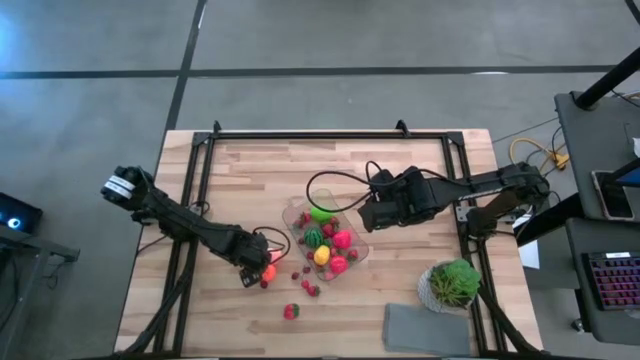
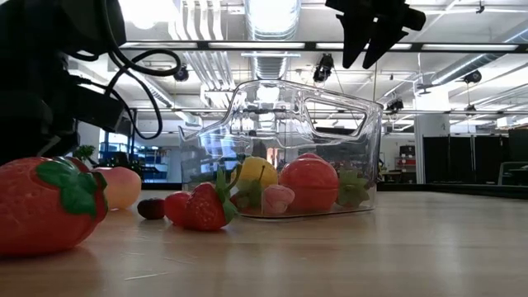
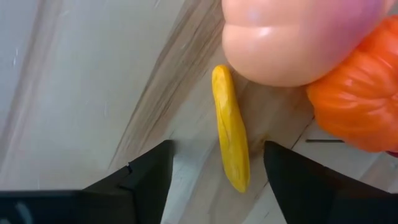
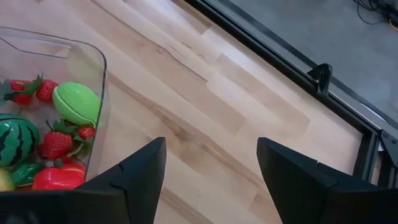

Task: Pick and placing Produce into tupperware
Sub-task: Put the yellow corn into the transparent bin

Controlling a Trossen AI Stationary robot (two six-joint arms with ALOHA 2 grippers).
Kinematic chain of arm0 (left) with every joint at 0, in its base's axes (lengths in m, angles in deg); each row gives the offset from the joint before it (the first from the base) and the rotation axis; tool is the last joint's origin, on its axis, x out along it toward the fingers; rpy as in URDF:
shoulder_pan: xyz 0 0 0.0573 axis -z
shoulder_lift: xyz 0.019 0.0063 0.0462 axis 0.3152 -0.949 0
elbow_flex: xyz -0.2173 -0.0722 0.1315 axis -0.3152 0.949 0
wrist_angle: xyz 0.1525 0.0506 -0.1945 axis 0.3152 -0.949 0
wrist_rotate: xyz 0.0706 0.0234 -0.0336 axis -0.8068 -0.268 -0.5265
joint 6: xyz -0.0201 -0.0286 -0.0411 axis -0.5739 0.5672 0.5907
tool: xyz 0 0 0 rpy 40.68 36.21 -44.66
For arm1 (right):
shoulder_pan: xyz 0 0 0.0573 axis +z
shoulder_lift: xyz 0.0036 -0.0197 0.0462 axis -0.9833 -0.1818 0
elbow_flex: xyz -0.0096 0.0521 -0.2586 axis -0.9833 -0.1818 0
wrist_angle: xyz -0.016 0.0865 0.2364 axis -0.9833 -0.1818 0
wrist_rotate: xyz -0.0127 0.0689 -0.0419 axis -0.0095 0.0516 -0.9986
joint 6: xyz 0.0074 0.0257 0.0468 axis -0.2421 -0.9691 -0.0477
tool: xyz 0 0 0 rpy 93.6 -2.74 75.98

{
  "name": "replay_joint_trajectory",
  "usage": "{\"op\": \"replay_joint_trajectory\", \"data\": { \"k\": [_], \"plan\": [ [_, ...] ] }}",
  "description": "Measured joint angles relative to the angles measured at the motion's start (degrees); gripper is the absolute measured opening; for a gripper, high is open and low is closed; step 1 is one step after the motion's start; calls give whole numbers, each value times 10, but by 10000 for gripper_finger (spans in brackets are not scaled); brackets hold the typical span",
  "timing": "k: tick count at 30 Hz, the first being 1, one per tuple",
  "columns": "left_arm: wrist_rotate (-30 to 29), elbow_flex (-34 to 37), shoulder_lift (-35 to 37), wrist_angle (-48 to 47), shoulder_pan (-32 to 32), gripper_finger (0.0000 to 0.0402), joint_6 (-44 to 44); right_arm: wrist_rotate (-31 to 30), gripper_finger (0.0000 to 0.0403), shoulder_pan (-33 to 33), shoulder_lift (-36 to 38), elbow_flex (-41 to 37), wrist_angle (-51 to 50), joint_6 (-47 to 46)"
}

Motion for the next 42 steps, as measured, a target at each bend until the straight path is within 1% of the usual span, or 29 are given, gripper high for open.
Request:
{"op": "replay_joint_trajectory", "data": {
  "k": [11, 22, 27, 29, 32, 35, 39, 42],
  "plan": [
    [-5, 2, 5, 3, 0, 189, -2, 1, 242, 0, 0, 0, 2, 0],
    [-8, -2, 13, 2, 0, 122, -7, 2, 240, 0, 0, 0, 2, 0],
    [-19, -23, 60, -10, -1, 92, -33, 3, 243, 0, 0, 0, 2, 1],
    [-39, -34, 86, -37, -1, 82, -37, 5, 244, 0, 0, 0, 2, 1],
    [-84, -56, 132, -76, -1, 70, -36, 6, 244, 1, 0, 0, 2, 0],
    [-100, -59, 171, -106, -2, 59, -36, 7, 243, 2, 0, 0, 2, -1],
    [-98, -38, 197, -105, -1, 58, -34, 13, 238, 6, 0, 0, 2, -1],
    [-93, -30, 189, -102, -1, 69, -31, 20, 238, 6, 0, 0, 2, -1]
  ]
}}
